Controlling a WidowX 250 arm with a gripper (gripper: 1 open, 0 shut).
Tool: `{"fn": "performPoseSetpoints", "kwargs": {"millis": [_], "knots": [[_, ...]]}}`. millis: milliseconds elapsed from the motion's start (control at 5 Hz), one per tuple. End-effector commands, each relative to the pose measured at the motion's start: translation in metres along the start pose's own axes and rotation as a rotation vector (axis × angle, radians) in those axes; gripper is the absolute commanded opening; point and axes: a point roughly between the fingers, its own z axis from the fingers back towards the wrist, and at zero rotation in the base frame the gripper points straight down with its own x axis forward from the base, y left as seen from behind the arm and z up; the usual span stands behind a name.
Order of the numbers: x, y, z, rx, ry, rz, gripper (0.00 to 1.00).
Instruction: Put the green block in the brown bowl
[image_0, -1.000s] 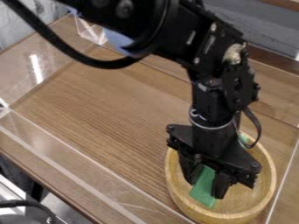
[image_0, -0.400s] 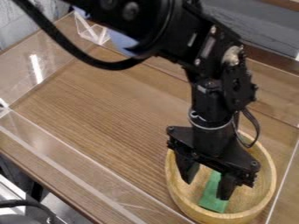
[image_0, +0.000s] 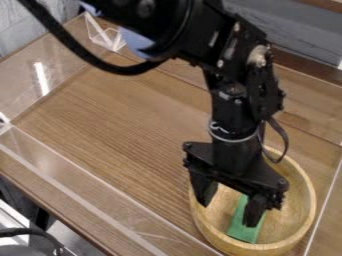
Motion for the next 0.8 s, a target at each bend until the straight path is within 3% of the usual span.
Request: {"fn": "performPoseSetpoints", "kwargs": {"millis": [0,600], "knots": [[0.0124,-0.0022,0.0147,-0.026,-0.059,0.009,1.0],[0.0172,0.0025,0.0164,-0.031,-0.056,0.027,1.0]]}}
